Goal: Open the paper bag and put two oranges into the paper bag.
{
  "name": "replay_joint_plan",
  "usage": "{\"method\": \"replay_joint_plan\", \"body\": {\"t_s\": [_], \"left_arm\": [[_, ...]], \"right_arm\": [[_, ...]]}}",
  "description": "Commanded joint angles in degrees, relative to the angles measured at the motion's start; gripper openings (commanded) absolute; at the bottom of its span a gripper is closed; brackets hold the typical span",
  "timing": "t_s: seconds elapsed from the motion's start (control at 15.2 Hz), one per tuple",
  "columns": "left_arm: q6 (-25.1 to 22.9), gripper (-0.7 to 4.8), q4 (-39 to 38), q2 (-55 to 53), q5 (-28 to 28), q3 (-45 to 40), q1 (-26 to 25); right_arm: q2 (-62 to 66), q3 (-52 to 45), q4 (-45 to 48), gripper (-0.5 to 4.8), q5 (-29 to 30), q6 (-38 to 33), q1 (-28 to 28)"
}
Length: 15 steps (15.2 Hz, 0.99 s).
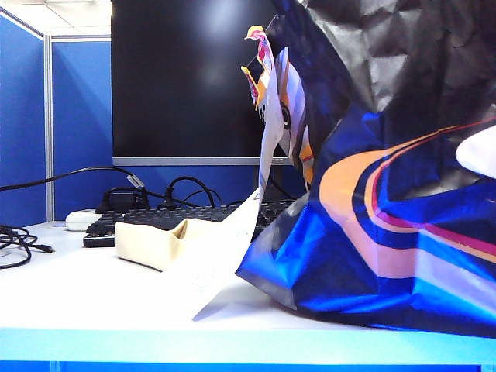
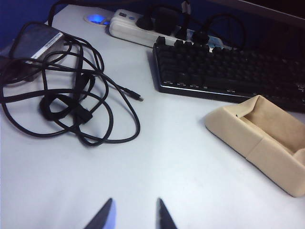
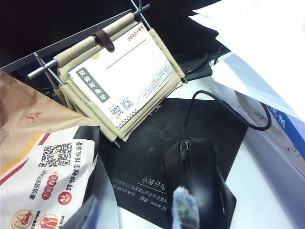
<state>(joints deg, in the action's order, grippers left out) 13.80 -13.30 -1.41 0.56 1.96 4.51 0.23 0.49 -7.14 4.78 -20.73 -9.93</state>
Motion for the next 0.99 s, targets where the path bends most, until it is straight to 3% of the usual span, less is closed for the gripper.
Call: {"method": "replay_joint_plan", "body": {"t_s": [0.07,0.39,0.59,0.79,0.99], "left_arm": [[0.11,1.18,-0.33,0.0,-0.39,-0.22,-0.02],[0.11,1.18,-0.31,0.61,-0.44,-0.24,-0.13],[0.11,1.18,2.91,1.16,-1.51,-1.36,-3.08],[0.11,1.18,2.91,1.16,-1.22,-1.38,-10.82],[0.11,1.18,2.89,1.16,-1.27,-1.38,-11.39]], "right_arm": [[-0.09,-0.15,1.05,2.02,0.24,-0.26,0.09],[-0.09,-0.15,1.05,2.02,-0.31,-0.26,1.16],[-0.09,-0.17,1.01,2.02,-0.9,-0.24,10.71],[-0.09,-0.17,1.03,2.02,0.22,-0.24,20.63],[-0.09,-0.17,1.03,2.02,0.48,-0.24,18.32]]}}
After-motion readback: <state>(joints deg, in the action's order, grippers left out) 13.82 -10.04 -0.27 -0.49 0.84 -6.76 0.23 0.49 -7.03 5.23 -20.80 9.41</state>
